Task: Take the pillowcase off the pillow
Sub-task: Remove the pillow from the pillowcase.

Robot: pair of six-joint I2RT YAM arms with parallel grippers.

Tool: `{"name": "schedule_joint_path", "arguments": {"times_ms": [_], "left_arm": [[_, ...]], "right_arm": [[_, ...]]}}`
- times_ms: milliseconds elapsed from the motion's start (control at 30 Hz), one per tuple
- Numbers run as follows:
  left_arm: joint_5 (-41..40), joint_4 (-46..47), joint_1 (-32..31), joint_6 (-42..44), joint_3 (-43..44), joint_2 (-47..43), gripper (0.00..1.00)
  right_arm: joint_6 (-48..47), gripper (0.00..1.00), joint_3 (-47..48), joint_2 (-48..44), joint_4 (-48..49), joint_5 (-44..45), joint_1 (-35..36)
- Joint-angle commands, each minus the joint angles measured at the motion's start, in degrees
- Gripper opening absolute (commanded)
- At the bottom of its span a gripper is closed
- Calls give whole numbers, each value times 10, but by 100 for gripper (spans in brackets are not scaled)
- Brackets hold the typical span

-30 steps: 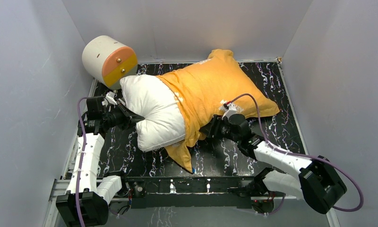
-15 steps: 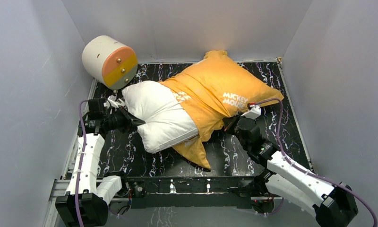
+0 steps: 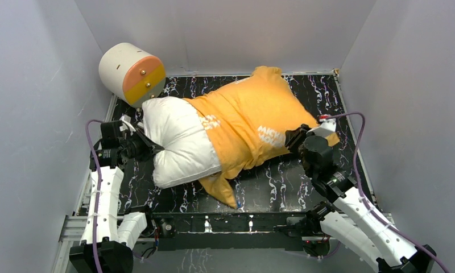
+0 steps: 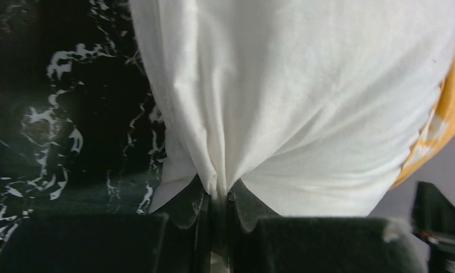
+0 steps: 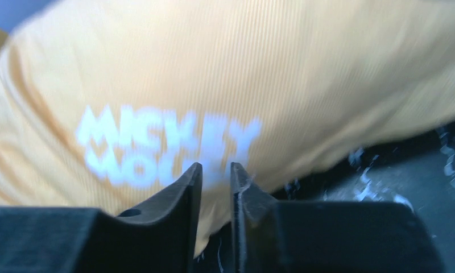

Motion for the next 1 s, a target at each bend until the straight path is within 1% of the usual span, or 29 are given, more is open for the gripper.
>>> {"name": "schedule_joint_path", "arguments": {"times_ms": [0,67,133,167,200,233,300,333,367,400,433,500,533,567,600,667,700,733,800,833,900,967], "left_arm": [[-56,34,23,52,-29,-28,0],[-11,56,23,48,-49,-29,0],[20,73,23,38,-65,-29,0],[22,77,23,36,-69,-29,0],[19,78,22,35,-71,-29,4],[14,77,23,36,-70,-29,15],[-11,66,23,40,-61,-28,40],[-23,62,23,41,-56,-27,52],[-35,57,22,43,-51,-25,67],[-46,52,23,45,-44,-23,76],[-59,46,23,48,-33,-22,83],[-100,33,23,54,-8,-20,94],[-122,30,23,57,3,-20,97],[-138,29,23,61,18,-17,98],[-157,28,23,64,33,-13,98],[-195,29,23,66,67,-2,98],[-201,38,23,70,80,5,98],[-198,48,23,77,94,13,98],[-127,92,23,124,124,36,98],[-97,107,23,134,143,52,98],[-13,136,22,157,184,95,98],[47,131,7,171,231,160,98]], "right_arm": [[-104,45,98,-1,36,-47,-12],[-113,54,138,35,47,-105,-11],[-124,61,197,114,47,-176,-11],[-128,64,254,165,34,-208,-11],[-132,67,301,218,17,-253,-11],[-139,70,351,273,-3,-288,-11],[-158,75,465,390,-62,-358,-11],[-169,76,526,450,-99,-374,-11],[-172,77,570,502,-117,-374,-11],[-168,77,613,549,-138,-369,-11],[-171,77,649,592,-158,-372,-11],[-178,75,669,651,-182,-382,-11],[-172,75,661,667,-199,-377,-12],[-172,74,631,669,-195,-379,-11],[-171,73,576,657,-171,-381,-9],[-153,72,441,604,-89,-375,-3],[-146,72,340,559,-33,-375,-2],[-138,72,273,528,21,-370,0],[-117,71,143,469,124,-352,2],[-106,71,94,448,164,-350,2],[-103,71,17,416,233,-346,7],[-94,71,-42,390,302,-339,9]]}}
